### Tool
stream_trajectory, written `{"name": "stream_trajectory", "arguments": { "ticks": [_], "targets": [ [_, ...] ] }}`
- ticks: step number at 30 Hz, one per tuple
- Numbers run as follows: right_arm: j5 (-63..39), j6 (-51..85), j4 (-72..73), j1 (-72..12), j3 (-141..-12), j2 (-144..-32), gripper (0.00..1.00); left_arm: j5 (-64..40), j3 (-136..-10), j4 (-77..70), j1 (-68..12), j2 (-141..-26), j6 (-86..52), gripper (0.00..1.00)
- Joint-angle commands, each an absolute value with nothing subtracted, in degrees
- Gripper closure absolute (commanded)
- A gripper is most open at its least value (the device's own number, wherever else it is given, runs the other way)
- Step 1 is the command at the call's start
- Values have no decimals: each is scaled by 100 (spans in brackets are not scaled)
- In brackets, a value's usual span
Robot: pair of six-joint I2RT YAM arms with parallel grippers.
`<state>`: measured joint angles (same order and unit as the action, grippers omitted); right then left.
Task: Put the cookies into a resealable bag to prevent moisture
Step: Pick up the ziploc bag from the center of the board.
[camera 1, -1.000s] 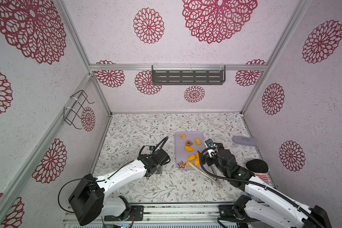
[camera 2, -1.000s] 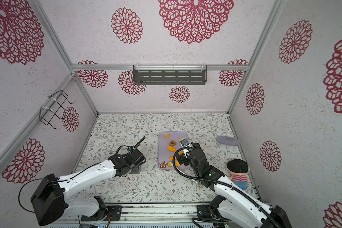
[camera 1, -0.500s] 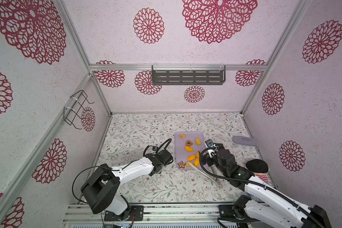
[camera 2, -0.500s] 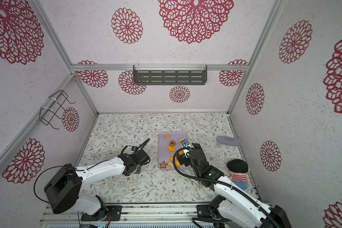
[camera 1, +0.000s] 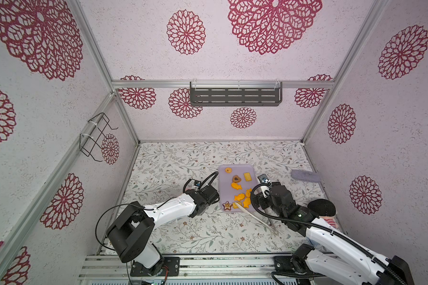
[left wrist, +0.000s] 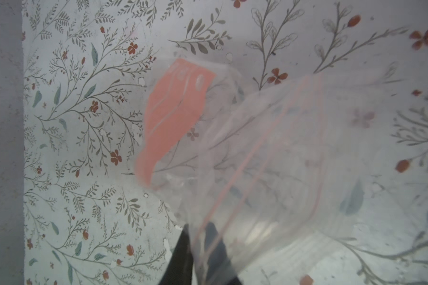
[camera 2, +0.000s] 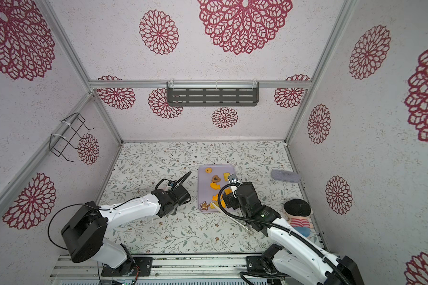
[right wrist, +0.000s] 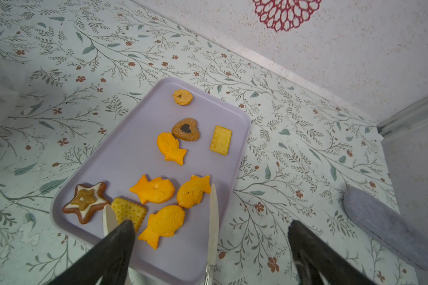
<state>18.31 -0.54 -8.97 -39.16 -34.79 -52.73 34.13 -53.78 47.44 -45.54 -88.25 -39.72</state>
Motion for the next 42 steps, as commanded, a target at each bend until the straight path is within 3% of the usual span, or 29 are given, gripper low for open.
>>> {"name": "stream_trajectory", "arguments": {
  "ticks": [1, 3, 7, 10, 15, 22, 42],
  "targets": [
    [1854, 641, -1728, -3886, -3743, -5300, 1, 3176, -5568, 5001, -4310, -8392, -3447, 94],
    [1875, 954, -2005, -3885, -3757, -5335, 1, 3064, -5614, 5121, -4131, -8201, -3185, 100],
    [1462, 1403, -2145, -3885, -3745, -5467, 1, 2638, -5777, 5310, -3773, -7871, -2505, 100],
    [486, 1665, -1069, -3893, -3530, -5489, 2, 2270, -5867, 5184, -3674, -7679, -2080, 100],
    [-828, 3255, 1256, -3997, -3522, -6144, 10, 2314, -6101, 5303, -3674, -7594, -2074, 100],
    [-1040, 4949, 2674, -4462, -4237, -7661, 23, 2127, -6001, 4684, -3700, -7226, -2157, 100],
    [-1386, 5065, 3438, -5073, -5337, -9114, 31, 2311, -6097, 4704, -3723, -7422, -2201, 100]
  ]
}}
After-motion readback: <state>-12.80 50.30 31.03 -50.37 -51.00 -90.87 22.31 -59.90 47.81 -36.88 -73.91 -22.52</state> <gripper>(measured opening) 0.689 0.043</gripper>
